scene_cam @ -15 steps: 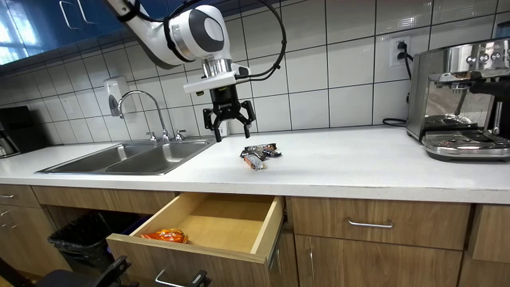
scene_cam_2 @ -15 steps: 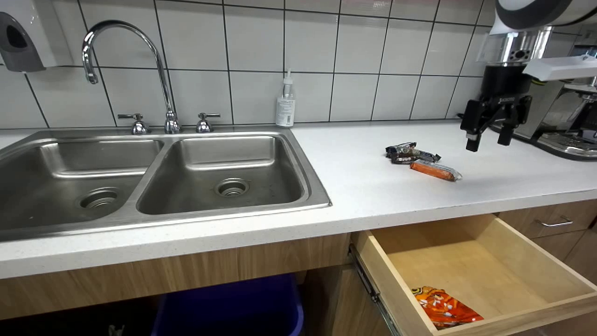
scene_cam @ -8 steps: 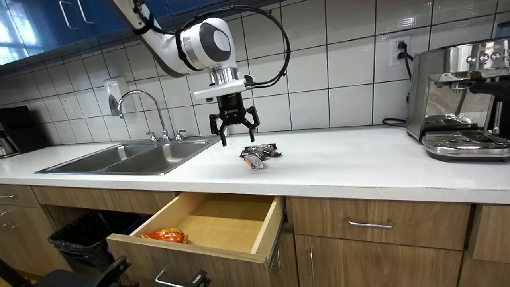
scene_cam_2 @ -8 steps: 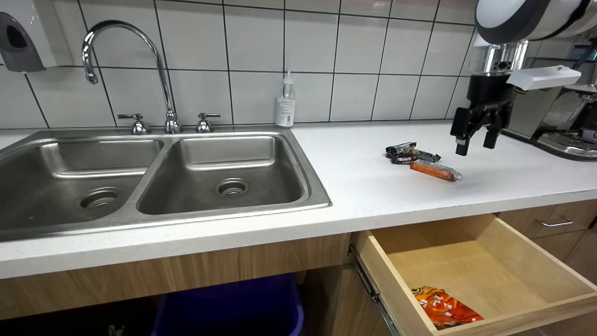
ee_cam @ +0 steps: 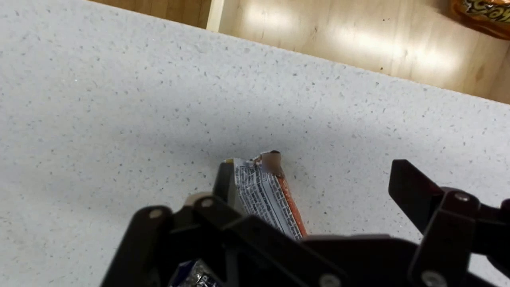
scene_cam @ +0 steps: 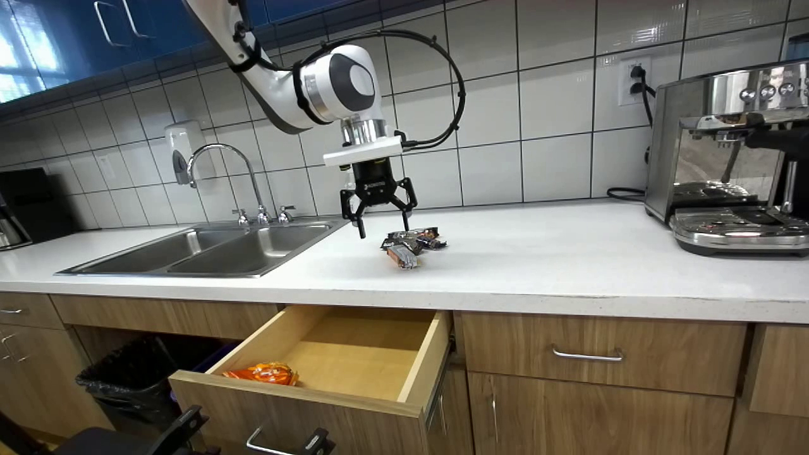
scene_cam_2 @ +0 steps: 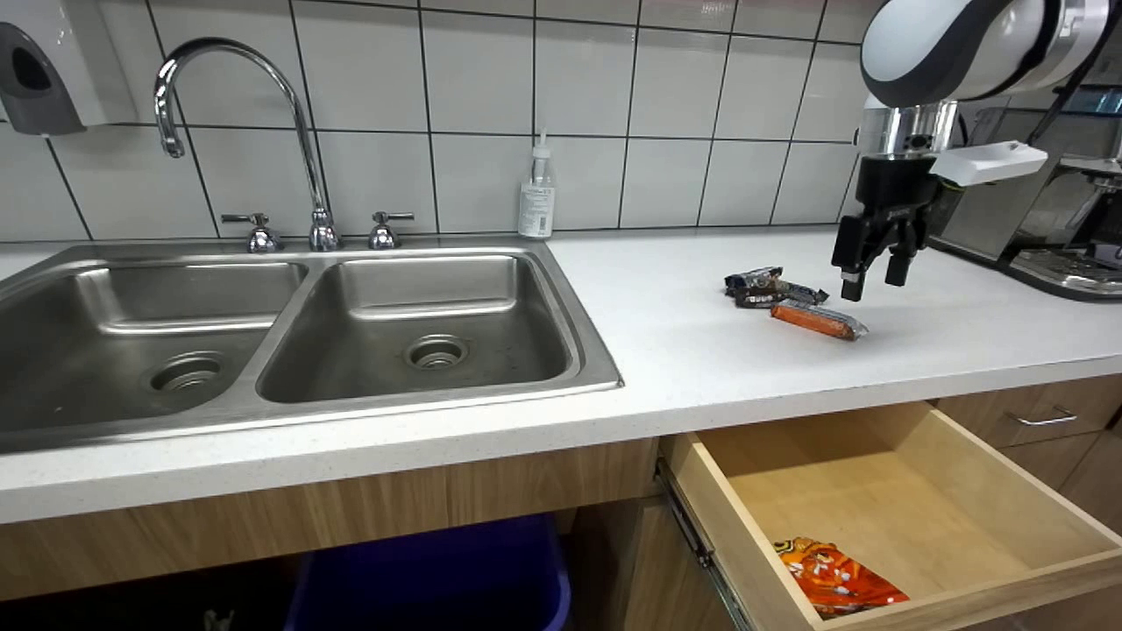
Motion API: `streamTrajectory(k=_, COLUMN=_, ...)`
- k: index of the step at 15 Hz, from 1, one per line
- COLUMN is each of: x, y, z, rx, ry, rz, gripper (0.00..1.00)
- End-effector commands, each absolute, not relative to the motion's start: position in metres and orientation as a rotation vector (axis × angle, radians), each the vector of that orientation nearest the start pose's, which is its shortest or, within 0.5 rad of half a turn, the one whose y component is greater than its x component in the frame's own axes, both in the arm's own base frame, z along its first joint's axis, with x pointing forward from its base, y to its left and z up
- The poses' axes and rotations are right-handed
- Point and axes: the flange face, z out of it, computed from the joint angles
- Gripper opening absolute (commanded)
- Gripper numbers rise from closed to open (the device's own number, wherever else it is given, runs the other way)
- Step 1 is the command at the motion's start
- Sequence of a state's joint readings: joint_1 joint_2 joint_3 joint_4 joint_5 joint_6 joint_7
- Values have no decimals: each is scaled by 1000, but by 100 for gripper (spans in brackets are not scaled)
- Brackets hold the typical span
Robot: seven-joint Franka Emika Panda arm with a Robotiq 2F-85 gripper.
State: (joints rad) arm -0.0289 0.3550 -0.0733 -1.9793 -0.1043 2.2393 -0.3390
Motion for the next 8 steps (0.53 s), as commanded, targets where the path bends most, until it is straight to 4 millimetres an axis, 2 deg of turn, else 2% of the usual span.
streamTrajectory(k=1, x=612, y=-66, z=275, rx=-3148, ry=-600, rz=239, gripper=100)
streamTrajectory(k=8, x=633, y=-65, z=259, rx=-3104, ry=-707, rz=297, gripper=100)
